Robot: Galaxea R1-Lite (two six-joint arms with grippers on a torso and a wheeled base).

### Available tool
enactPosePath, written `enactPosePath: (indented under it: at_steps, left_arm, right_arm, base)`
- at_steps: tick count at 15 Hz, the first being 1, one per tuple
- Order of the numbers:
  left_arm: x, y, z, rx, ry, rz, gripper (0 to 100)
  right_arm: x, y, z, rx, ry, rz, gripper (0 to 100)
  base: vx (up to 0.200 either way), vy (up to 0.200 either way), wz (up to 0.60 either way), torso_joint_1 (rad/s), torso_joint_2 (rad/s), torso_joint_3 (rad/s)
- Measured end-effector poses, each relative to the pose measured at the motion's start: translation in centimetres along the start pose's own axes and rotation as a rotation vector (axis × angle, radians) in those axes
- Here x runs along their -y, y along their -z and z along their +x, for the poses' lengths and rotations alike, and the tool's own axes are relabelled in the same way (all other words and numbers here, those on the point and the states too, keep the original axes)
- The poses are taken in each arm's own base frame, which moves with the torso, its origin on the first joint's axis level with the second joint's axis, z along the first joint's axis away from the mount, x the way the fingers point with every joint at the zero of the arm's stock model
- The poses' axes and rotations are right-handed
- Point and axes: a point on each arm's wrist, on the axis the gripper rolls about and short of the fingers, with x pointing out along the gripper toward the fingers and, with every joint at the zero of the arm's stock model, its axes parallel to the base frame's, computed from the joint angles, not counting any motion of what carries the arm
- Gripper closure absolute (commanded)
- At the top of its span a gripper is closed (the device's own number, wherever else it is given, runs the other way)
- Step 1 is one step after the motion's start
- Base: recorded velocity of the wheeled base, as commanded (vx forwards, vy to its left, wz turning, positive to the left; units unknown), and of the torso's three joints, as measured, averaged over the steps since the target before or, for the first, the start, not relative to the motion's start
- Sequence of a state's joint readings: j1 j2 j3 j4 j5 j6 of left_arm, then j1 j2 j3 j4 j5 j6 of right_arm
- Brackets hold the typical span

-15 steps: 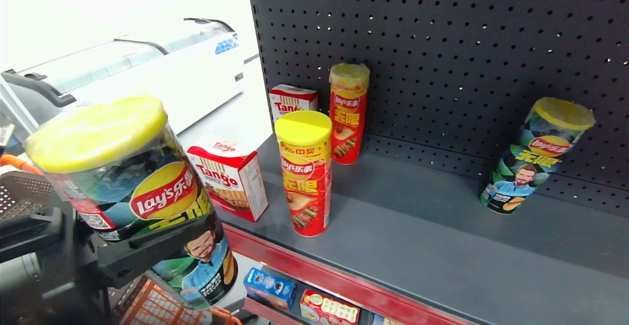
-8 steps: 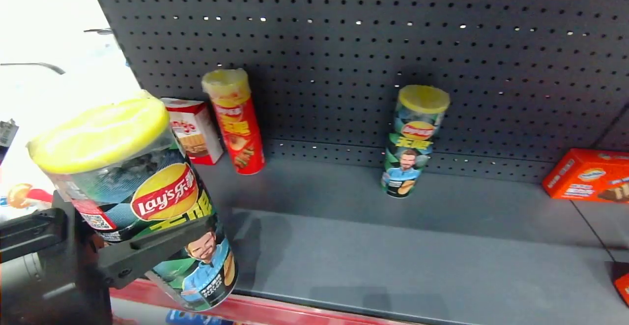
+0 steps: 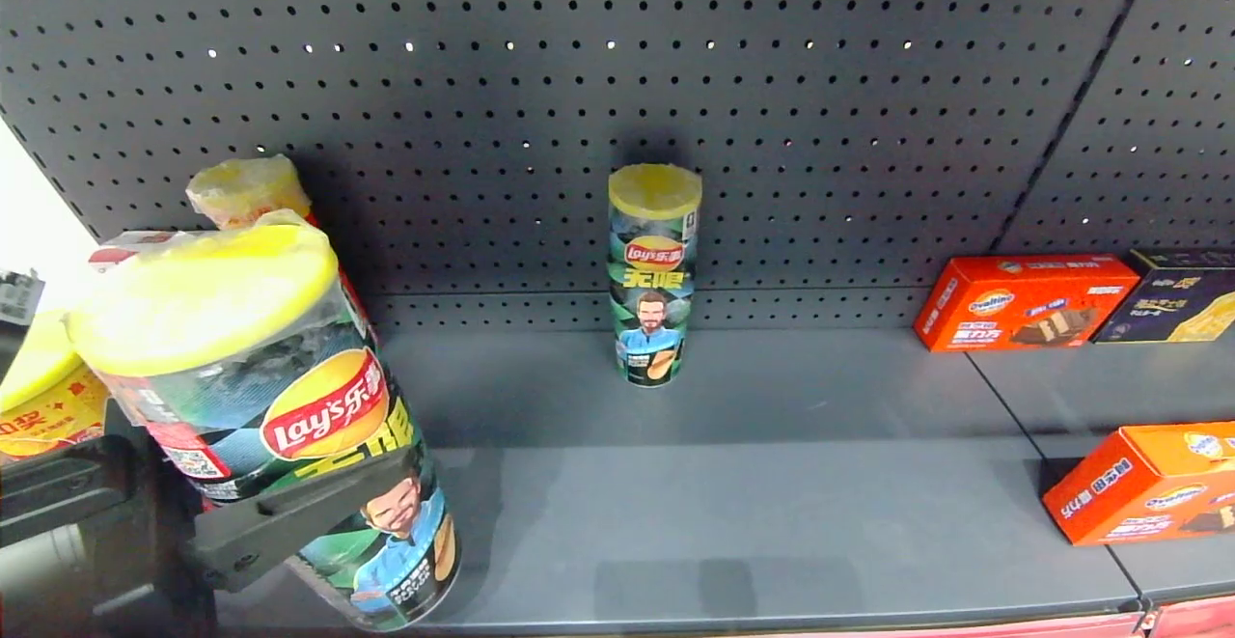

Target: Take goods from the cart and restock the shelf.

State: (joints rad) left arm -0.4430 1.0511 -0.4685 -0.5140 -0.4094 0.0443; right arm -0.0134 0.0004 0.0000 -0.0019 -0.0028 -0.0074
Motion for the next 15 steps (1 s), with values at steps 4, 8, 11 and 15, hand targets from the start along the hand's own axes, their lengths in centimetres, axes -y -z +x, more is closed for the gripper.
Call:
enactPosePath:
  at_steps: [4,8,11,15]
  left_arm:
    - [0.1,0.0,-0.1,0.005,0.006,0.003,100]
    - [0.1,-0.3,-0.2,0.014,0.006,0.012,100]
    - [0.1,-0.2,-0.2,0.012,0.005,0.021,100]
    - [0.1,-0.1,-0.2,0.008,0.003,0.019,100]
  right_arm:
    - [0.0,0.0,0.0,0.000,0.000,-0.001,0]
    - [0.0,-0.3,0.0,-0.001,-0.028,-0.018,0]
    - [0.0,-4.9,-0.1,0.050,-0.052,0.003,0]
    - [-0.1,-12.1,3.4,0.030,-0.101,-0.039,0]
  base:
    - [0.000,0.000,0.00,0.000,0.00,0.000]
    - [0.000,0.000,0.00,0.000,0.00,0.000]
    - [0.000,0.000,0.00,0.000,0.00,0.000]
    - [0.000,0.000,0.00,0.000,0.00,0.000]
